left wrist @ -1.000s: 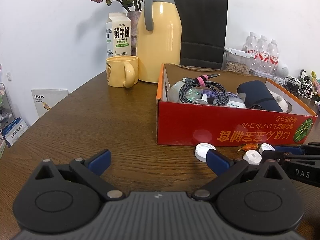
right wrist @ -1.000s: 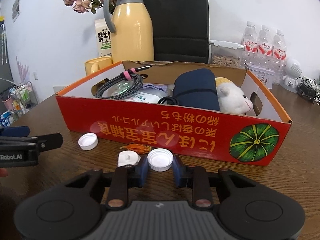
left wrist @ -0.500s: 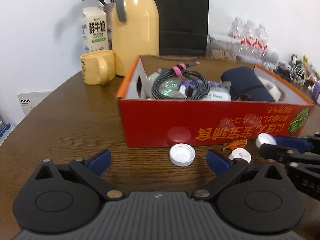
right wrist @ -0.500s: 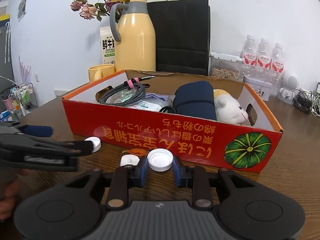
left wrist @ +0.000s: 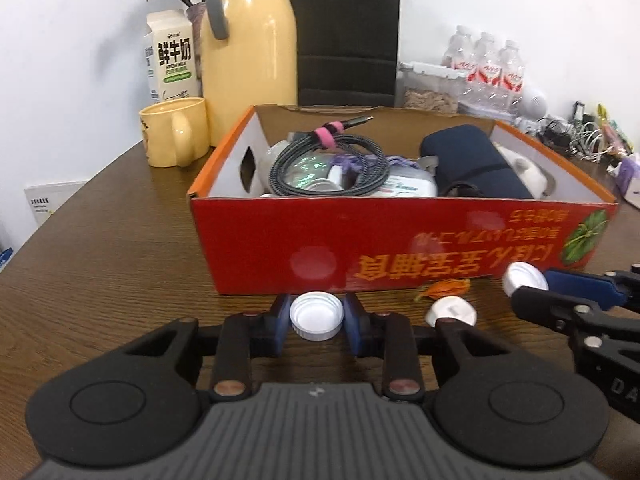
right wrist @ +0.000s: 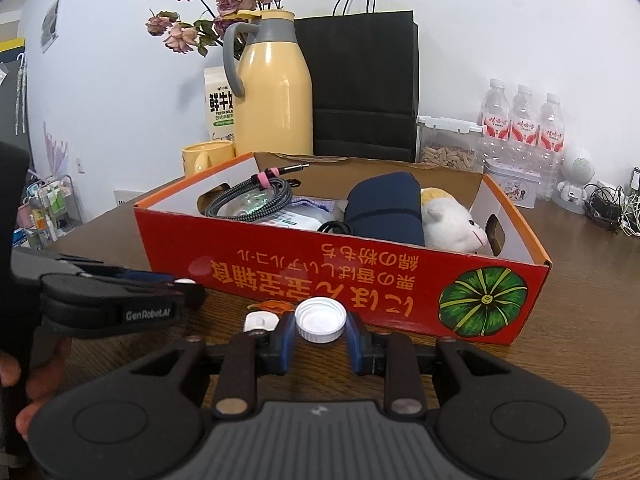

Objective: Organize objects
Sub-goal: 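Grasp another white bottle cap with the left tool, then carry both held caps up and over into the box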

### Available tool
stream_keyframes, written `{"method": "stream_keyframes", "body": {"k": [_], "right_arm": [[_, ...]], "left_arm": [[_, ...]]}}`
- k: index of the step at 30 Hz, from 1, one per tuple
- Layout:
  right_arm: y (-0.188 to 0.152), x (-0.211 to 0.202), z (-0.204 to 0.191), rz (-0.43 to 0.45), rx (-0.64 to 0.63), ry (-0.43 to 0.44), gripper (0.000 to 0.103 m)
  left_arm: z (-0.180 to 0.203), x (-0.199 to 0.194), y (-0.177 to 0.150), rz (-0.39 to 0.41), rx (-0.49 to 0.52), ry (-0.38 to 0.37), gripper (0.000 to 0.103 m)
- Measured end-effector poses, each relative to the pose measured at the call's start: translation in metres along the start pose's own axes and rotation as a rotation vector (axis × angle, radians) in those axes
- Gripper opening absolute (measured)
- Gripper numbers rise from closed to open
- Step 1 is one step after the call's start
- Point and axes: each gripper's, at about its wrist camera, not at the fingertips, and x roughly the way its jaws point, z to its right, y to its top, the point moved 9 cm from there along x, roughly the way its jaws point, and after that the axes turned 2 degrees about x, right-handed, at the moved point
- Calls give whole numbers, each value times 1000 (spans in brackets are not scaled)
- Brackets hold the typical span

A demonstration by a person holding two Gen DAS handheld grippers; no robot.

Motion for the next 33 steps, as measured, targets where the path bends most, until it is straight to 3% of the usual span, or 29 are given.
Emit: {"method": "stream_keyframes", "body": {"k": [16, 25, 33], "right_arm": [[9, -21, 5, 78, 11, 3, 26], [43, -38, 16, 161, -9, -14, 26], [82, -28, 37, 211, -16, -69, 26]], "left_arm": [[10, -42, 12, 150, -20, -7, 29], [26, -61, 53, 246, 4, -45, 29], [30, -48, 93, 291, -13, -36, 29]]}}
